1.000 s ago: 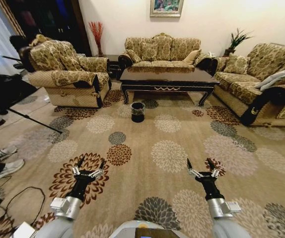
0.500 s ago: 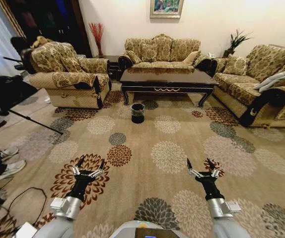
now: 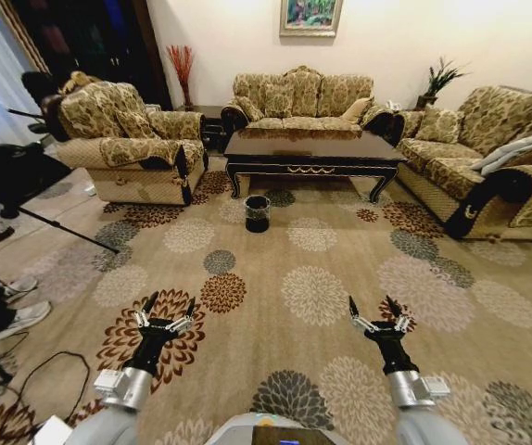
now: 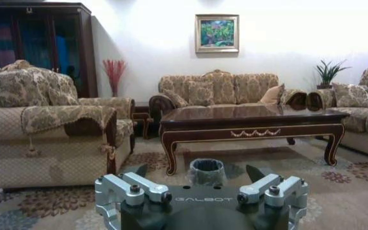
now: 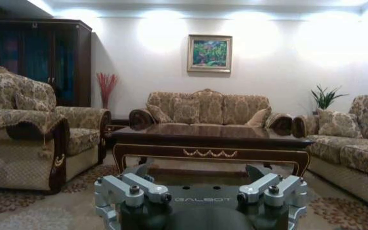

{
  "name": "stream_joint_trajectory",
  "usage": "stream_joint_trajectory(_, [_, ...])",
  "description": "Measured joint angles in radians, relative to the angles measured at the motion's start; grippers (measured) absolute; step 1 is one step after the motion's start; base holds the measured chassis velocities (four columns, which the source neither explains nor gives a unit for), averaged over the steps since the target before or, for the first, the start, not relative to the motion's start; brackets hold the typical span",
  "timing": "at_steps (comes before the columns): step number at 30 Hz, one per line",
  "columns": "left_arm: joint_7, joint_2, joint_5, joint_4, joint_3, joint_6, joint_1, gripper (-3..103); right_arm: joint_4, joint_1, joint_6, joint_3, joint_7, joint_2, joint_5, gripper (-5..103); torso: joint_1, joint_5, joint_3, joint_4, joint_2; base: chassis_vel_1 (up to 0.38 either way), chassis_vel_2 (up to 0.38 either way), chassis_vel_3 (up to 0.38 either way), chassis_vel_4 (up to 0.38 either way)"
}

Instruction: Move to the front of the table and pick up the trash from the floor, then place it into the trash bin.

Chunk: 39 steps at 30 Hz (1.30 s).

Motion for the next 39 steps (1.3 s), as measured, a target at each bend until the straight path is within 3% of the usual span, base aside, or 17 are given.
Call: stream_joint_trajectory(39, [0.0,0.0,0.0,0.0,0.0,0.0,0.0,100,0.0,0.0,0.0,0.0,0.0,0.0,0.0,100,0.074,0.0,0.099,0.0,0.172,0.0,0.0,0.0,0.0])
